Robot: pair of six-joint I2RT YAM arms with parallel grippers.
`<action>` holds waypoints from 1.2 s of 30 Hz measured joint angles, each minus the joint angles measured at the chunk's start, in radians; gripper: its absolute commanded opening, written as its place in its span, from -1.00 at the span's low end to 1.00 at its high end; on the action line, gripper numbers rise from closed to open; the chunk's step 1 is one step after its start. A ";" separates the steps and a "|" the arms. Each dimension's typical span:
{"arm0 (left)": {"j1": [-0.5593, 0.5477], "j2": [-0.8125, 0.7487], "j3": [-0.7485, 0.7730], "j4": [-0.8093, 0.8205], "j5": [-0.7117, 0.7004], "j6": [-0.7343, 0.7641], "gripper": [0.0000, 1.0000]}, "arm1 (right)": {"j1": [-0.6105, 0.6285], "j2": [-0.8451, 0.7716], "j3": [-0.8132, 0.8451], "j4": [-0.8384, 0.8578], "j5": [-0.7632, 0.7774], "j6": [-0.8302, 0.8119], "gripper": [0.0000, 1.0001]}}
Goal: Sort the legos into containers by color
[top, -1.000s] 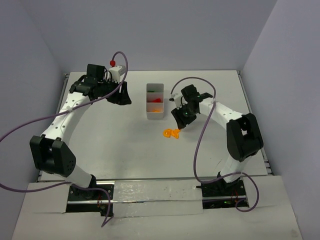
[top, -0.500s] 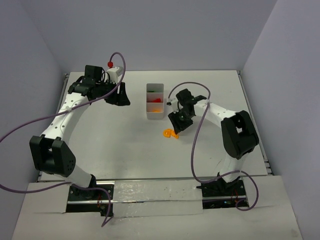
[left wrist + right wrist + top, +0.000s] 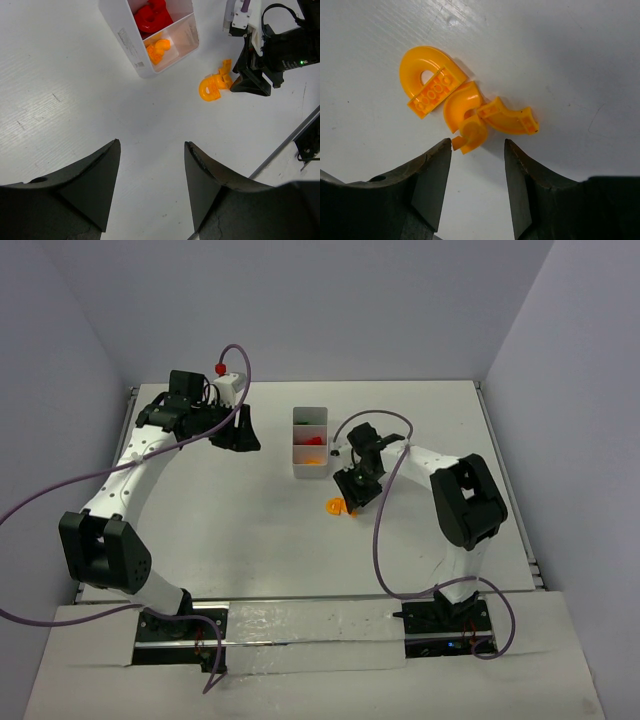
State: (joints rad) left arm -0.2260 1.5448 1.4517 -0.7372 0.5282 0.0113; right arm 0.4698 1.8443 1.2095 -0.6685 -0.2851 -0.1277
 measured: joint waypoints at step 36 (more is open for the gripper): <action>0.001 0.000 0.000 0.001 0.000 0.000 0.26 | 0.016 -0.012 -0.005 0.020 -0.026 0.012 -0.44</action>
State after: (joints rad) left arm -0.2253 1.5448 1.4517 -0.7364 0.5278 0.0113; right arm 0.4858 1.8327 1.2041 -0.6482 -0.3111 -0.1158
